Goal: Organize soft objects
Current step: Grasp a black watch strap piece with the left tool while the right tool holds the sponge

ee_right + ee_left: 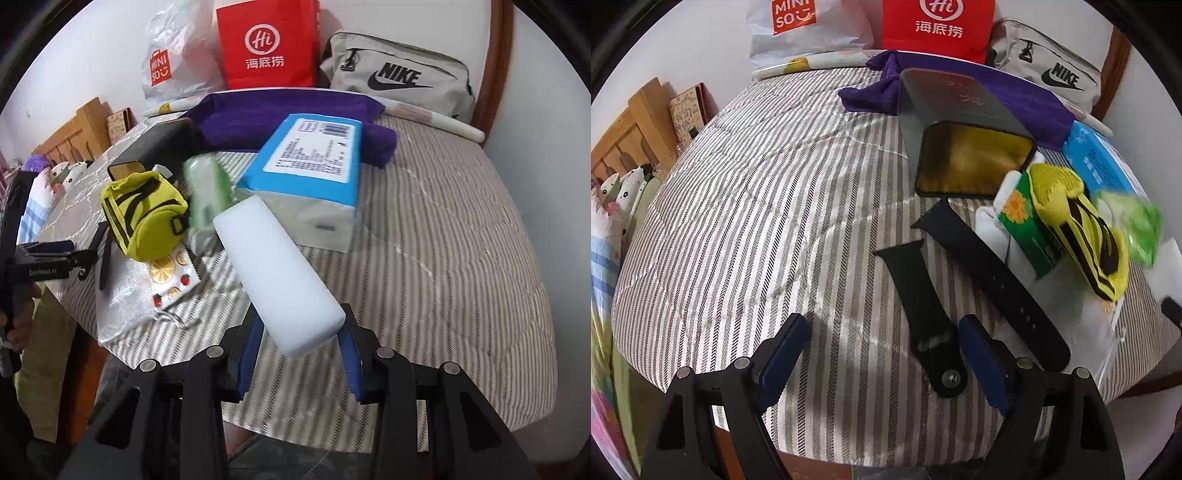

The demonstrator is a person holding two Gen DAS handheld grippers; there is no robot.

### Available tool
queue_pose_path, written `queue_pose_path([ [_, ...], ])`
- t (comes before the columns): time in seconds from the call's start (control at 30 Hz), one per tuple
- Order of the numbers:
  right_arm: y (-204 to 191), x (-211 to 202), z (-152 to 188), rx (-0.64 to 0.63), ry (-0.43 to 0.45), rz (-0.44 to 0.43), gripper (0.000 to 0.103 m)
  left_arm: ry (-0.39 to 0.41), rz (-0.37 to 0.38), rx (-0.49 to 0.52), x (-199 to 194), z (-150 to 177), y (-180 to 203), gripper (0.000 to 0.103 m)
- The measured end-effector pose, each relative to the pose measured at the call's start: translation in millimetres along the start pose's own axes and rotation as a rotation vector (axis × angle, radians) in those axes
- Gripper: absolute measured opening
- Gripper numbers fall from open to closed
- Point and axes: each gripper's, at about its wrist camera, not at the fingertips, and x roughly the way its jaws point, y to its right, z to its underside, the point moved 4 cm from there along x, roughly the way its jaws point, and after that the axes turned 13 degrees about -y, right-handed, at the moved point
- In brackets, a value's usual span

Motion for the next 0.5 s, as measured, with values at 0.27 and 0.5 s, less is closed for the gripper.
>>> queue_pose_path([
  [0.27, 3, 14, -2, 0.022, -0.018, 0.001, 0.04, 0.107, -0.028, 0.039, -2, -5, 8, 0.053],
  [0.5, 8, 22, -1, 0.037, -0.032, 0.001, 0.041, 0.074, -0.017, 0.046, -8, 4, 3, 0.028],
])
